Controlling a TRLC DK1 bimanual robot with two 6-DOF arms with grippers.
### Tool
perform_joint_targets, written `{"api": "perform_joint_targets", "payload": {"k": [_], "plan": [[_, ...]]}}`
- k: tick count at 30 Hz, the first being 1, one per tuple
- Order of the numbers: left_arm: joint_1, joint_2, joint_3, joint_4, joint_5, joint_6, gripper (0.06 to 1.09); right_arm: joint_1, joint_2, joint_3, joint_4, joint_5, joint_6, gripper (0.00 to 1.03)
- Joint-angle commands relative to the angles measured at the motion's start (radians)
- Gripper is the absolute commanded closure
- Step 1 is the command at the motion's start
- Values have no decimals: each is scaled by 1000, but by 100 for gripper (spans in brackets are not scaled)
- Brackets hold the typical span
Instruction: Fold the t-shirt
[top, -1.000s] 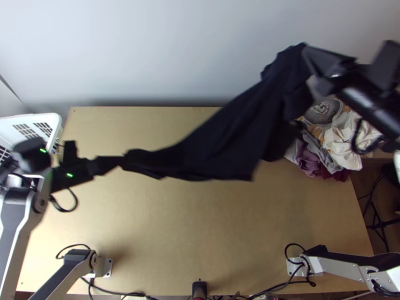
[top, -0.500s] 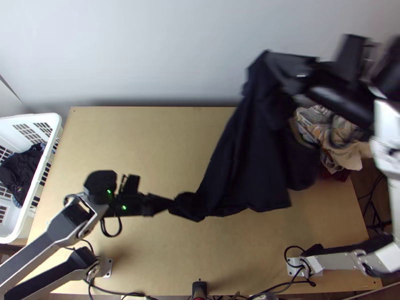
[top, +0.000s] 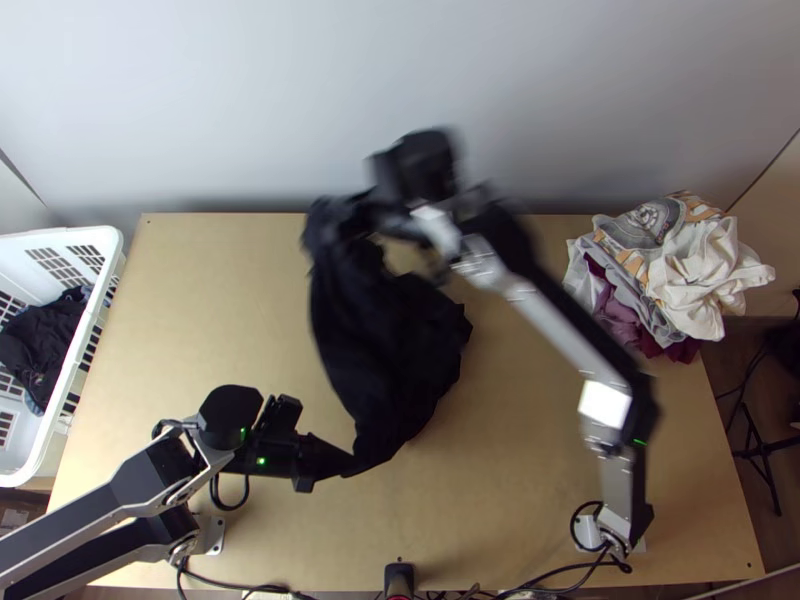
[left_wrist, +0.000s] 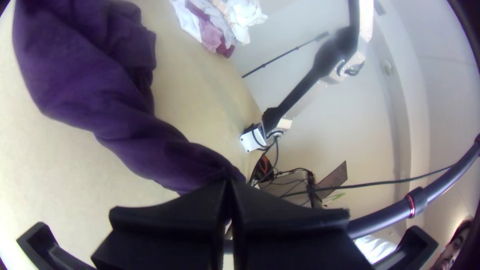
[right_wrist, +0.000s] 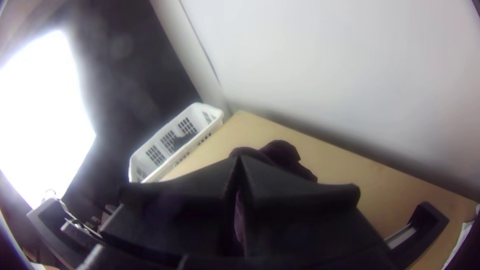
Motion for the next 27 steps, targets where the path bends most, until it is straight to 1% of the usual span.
{"api": "perform_joint_targets", "payload": {"k": [1, 4, 6, 9, 10, 12, 13, 14, 15, 16, 17, 21, 23, 26, 27], "plan": [[10, -71, -82, -9, -2, 53, 105, 122, 312, 76, 138, 16, -20, 100], [27, -123, -117, -12, 6, 61, 105, 139, 393, 81, 234, 16, -18, 100], [47, -156, -129, -18, 7, 68, 105, 146, 433, 82, 276, 35, -18, 100], [100, -181, -129, -38, 12, 82, 105, 143, 467, 81, 316, 84, -12, 100], [117, -186, -128, -40, 25, 85, 105, 137, 472, 81, 326, 95, -12, 100], [153, -195, -128, -41, 30, 85, 105, 125, 475, 75, 327, 99, -12, 99], [165, -196, -128, -41, 35, 88, 105, 120, 472, 72, 327, 102, -11, 88], [179, -199, -125, -41, 35, 88, 105, 116, 461, 64, 321, 104, -11, 60], [199, -199, -120, -41, 39, 88, 105, 111, 445, 56, 306, 104, -11, 20], [217, -199, -114, -47, 61, 88, 105, 105, 426, 39, 290, 104, -11, 2], [235, -201, -105, -55, 67, 87, 105, 100, 398, 13, 264, 104, -12, 4], [324, -203, -49, -92, 96, 85, 105, 70, 254, -152, 134, 104, -29, 4], [435, -204, -22, -96, 168, 82, 105, 36, 159, -289, 126, 104, -51, 4], [633, -204, 24, -104, 315, 56, 105, -35, 51, -441, 149, 102, -54, 4], [697, -204, 37, -106, 366, 48, 105, -53, 21, -484, 152, 102, -71, 4]]}}
